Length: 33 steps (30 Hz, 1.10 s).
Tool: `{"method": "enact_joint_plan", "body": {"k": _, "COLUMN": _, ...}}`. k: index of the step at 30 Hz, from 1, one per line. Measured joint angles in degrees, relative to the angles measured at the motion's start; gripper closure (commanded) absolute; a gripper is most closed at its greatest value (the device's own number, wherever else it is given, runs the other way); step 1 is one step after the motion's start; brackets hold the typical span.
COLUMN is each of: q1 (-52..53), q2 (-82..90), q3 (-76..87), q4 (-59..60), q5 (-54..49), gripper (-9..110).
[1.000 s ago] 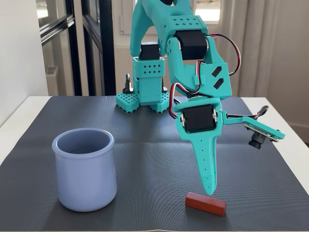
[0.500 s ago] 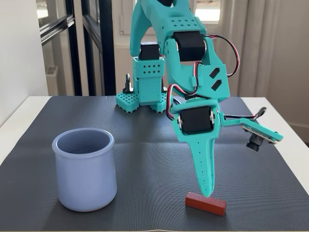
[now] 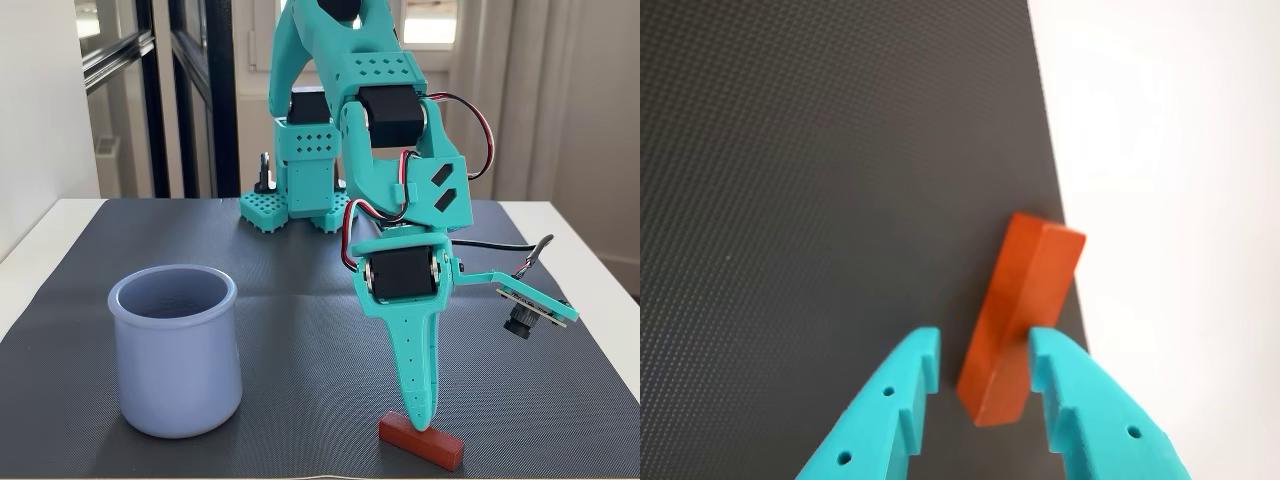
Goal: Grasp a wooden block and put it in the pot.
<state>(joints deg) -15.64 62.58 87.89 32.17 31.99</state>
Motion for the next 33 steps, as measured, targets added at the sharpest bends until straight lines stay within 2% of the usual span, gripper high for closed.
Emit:
{"method": "enact_joint_plan", "body": {"k": 6, "q1": 1.8, "q2": 0.0, "q3": -0.3, "q4": 0.1, "q5": 6.4, "gripper": 91}}
{"method": "enact_joint_plan", "body": {"k": 16, "q1": 2.0, "q2": -0.5, "q3": -0.4, "q4": 0.1, "q5": 11.4, "gripper": 91}}
{"method": "enact_joint_plan", "body": {"k": 30, "q1": 1.9, "q2": -2.5, "q3": -0.9, "q4": 0.0, "q5": 12.3, "gripper": 92}}
{"method": "enact_joint_plan", "body": {"k": 33, "q1": 1.3, "q2": -3.2, "q3": -1.6, "q4": -0.5, "q5": 12.3, "gripper": 97}}
